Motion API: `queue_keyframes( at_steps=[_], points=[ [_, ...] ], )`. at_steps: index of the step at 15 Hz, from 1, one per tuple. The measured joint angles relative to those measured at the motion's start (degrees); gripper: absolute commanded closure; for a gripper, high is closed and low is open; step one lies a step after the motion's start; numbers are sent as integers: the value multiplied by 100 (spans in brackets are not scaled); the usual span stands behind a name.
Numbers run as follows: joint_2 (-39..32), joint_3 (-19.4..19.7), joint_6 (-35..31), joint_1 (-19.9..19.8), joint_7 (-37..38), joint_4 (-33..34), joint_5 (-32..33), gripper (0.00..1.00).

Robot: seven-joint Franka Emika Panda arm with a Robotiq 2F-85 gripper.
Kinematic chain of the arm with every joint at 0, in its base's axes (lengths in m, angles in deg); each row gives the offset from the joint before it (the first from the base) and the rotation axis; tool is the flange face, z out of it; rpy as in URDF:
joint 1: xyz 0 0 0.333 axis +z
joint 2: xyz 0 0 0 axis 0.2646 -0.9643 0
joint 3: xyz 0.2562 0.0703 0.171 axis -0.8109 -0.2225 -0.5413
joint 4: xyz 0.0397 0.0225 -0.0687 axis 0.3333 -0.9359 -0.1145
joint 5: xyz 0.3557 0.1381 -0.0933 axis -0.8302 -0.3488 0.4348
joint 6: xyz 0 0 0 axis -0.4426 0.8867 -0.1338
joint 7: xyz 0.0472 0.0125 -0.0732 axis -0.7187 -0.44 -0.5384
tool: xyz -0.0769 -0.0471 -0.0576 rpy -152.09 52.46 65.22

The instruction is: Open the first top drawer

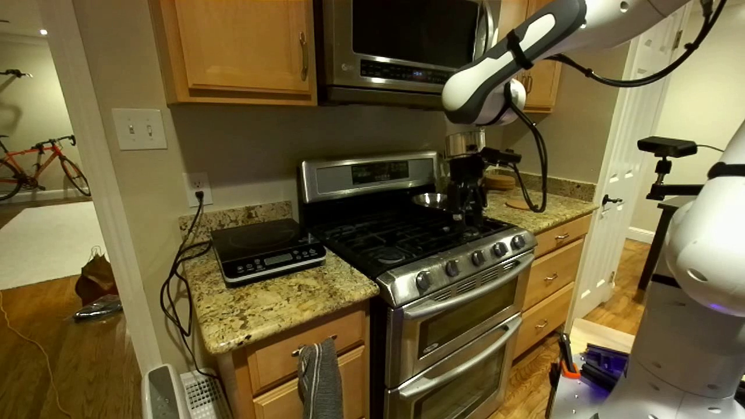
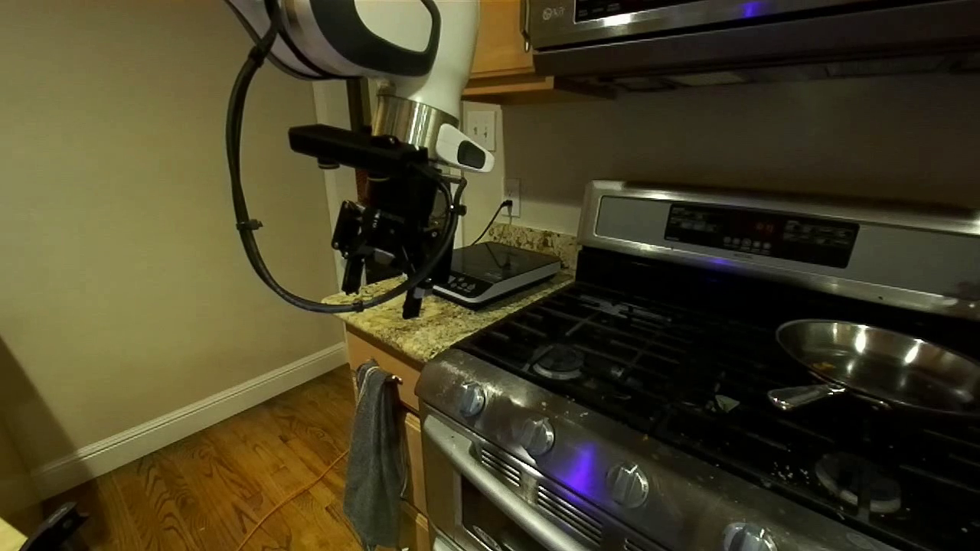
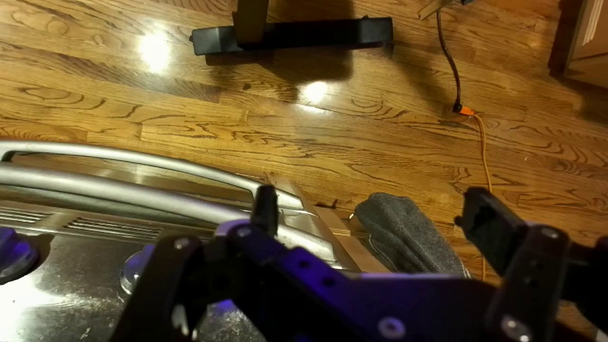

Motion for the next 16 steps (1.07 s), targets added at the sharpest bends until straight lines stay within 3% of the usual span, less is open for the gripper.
queue_keyframes(
  at_steps=[5, 12, 16],
  points=[
    [-4, -496, -713, 107, -4, -399, -65, 0],
    [-4, -1267, -2154, 707, -6, -1077, -318, 0],
    [-6, -1420, -2285, 860, -6, -1149, -328, 0]
  ],
)
